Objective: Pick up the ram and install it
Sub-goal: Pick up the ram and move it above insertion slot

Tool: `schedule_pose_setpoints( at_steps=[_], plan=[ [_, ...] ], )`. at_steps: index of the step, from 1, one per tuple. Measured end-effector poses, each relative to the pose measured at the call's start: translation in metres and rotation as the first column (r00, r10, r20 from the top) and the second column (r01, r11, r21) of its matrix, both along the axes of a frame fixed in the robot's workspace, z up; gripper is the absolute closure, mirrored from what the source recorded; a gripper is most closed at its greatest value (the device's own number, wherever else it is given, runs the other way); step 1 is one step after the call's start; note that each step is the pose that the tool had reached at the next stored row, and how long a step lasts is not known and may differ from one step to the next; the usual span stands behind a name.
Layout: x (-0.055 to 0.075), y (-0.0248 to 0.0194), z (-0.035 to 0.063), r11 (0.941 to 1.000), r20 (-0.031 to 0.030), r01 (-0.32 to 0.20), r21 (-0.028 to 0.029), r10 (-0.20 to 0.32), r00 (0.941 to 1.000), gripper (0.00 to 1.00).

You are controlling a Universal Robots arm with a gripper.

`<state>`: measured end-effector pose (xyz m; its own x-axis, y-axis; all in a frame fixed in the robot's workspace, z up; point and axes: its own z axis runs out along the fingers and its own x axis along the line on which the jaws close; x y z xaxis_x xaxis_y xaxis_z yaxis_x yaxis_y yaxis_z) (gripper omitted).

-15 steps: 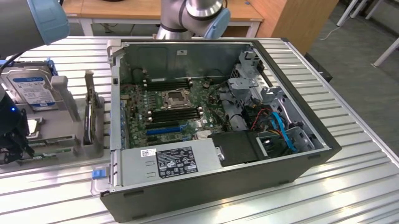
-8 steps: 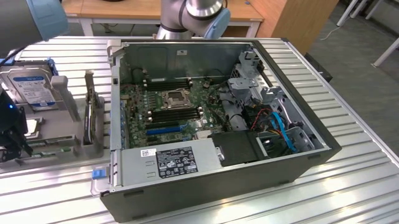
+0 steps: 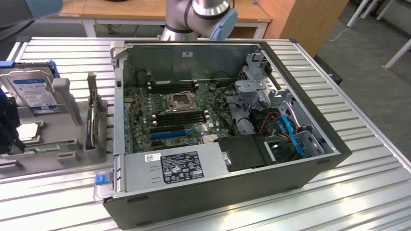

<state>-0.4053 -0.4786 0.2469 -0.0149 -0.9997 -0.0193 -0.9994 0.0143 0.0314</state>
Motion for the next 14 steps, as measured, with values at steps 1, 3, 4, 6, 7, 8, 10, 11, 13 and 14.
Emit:
schedule_pose_setpoints(
  at_steps=[1,3,4,6,7,8,10,11,13,14],
  plan=[
    [0.0,0.0,0.004,1.0,0.0,0.0,0.0,0.0,1.0,0.88],
    [0.0,0.0,0.0128,1.0,-0.0003,0.0,-0.0003,0.0,1.0,0.88],
    [0.0,0.0,0.0173,1.0,-0.0003,0.0,-0.0006,0.0,1.0,0.88],
    [0.0,-0.0001,0.0263,1.0,-0.0004,0.0,-0.0015,0.0,1.0,0.88],
    [0.0,-0.0001,0.031,1.0,-0.0003,0.0,-0.002,0.0,1.0,0.88],
    [0.0,-0.0001,0.0356,1.0,-0.0004,0.0,-0.0026,0.0,1.0,0.88],
    [0.0,0.0,0.0445,1.0,-0.0005,0.0,-0.0039,0.0,1.0,0.88],
    [0.0,0.0,0.0491,1.0,-0.0005,-0.001,-0.0048,0.001,1.0,0.88],
    [0.0,0.0,0.0578,0.9999,-0.0005,-0.008,-0.0072,0.008,1.0,0.88],
    [0.0,0.0,0.0616,0.9999,-0.0007,-0.012,-0.0086,0.012,0.9999,0.88]
  ],
)
